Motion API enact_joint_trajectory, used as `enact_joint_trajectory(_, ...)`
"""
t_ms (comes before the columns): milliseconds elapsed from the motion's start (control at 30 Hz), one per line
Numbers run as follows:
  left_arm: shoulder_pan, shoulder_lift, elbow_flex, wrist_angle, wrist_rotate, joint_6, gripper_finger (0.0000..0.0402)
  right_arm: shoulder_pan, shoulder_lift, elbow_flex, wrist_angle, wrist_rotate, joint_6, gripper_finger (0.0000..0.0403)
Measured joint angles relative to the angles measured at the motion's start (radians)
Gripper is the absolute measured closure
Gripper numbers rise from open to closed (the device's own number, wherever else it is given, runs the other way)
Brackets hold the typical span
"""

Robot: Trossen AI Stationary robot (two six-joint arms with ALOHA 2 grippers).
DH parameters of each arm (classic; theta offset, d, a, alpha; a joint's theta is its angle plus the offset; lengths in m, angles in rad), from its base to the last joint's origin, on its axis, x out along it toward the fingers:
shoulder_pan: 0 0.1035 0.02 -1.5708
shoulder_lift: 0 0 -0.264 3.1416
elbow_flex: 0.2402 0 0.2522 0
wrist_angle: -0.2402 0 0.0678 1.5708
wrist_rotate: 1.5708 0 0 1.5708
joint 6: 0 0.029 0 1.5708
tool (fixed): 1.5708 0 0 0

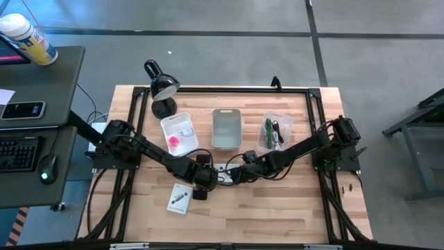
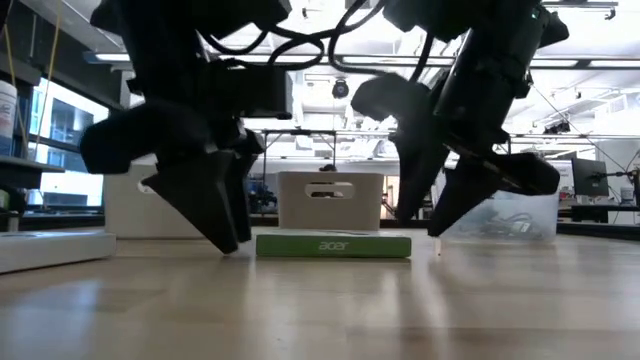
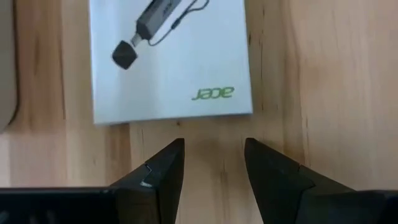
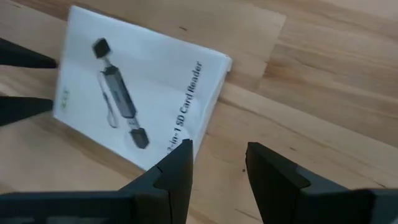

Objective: Pick and place items into bin
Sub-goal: Put the right white card reader box into the gray bin

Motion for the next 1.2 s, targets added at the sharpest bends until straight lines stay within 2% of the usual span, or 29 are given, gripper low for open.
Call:
enact_joint_trajectory(267,0.0,0.011,0.001,0.002,-0.005,-0.035,0.0245,0.01,0.057,0.001,0.114,-0.012,-0.032,0.0263)
enact_joint_trajectory(767,0.0,0.013,0.001,0.012,0.01,0.006,0.0245,0.035,0.057,0.0,0.158,0.051,-0.088,0.0263)
enact_joint_trajectory(867,0.0,0.013,0.001,0.012,0.013,0.006,0.0245,0.041,0.057,-0.003,0.158,0.037,-0.086,0.0263)
enact_joint_trajectory(967,0.001,0.013,0.001,0.012,0.024,0.005,0.0245,0.045,0.054,-0.067,0.255,0.013,-0.019,0.0263)
enact_joint_trajectory(1067,0.001,0.013,0.001,0.006,0.03,0.005,0.0245,0.07,0.05,-0.143,0.407,0.052,0.062,0.0263)
enact_joint_trajectory(1200,0.0,0.013,0.002,-0.006,0.016,0.016,0.0245,0.09,0.053,-0.197,0.56,0.08,0.075,0.0263)
